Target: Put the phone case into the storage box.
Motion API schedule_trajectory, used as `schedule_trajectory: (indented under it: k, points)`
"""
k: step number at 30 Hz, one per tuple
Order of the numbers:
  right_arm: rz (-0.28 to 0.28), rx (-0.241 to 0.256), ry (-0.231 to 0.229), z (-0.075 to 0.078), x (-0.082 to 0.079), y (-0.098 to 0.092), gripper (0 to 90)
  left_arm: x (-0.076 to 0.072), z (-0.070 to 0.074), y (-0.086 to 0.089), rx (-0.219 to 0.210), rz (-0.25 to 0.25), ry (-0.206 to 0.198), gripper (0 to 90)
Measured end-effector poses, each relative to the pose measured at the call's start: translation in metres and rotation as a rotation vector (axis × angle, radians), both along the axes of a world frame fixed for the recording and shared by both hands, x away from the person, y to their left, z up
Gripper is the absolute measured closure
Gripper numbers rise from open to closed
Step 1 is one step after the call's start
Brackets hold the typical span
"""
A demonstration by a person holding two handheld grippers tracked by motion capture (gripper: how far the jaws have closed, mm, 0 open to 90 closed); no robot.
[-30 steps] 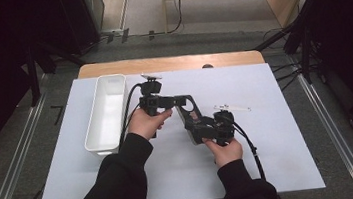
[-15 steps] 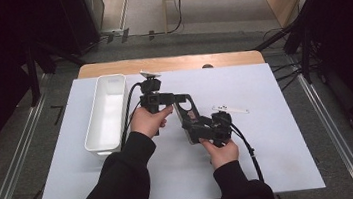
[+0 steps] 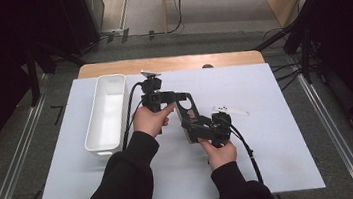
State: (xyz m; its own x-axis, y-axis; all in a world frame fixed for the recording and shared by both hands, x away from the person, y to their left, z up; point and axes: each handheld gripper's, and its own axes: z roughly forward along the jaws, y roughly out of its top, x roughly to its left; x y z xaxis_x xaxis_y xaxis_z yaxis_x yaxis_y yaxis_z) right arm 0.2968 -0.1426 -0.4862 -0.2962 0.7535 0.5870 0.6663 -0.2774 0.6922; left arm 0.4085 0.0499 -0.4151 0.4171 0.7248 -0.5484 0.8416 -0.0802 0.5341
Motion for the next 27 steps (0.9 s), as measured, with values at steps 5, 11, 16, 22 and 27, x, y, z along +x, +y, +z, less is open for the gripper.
schedule_trajectory:
  k: [5,11,16,22,27]
  points:
    - [-0.013,0.016,-0.002,-0.0008,0.0000,0.0000,10.6,0.0005,-0.0005,0.0002,-0.005,0.007,-0.005,49.2]
    - [-0.027,0.026,-0.007,-0.0023,-0.0009,0.0006,10.6,0.0020,-0.0014,-0.0003,-0.019,0.012,0.006,50.3]
    - [-0.034,0.028,-0.005,-0.0024,-0.0013,0.0000,10.6,0.0024,-0.0019,0.0000,-0.029,0.013,0.015,52.0]
    - [-0.033,0.032,-0.005,-0.0034,-0.0017,-0.0003,10.6,0.0022,-0.0008,0.0005,-0.045,0.026,0.012,57.0]
    - [-0.031,0.034,0.000,-0.0044,-0.0018,-0.0006,10.6,0.0026,-0.0014,0.0015,-0.058,0.031,0.030,63.5]
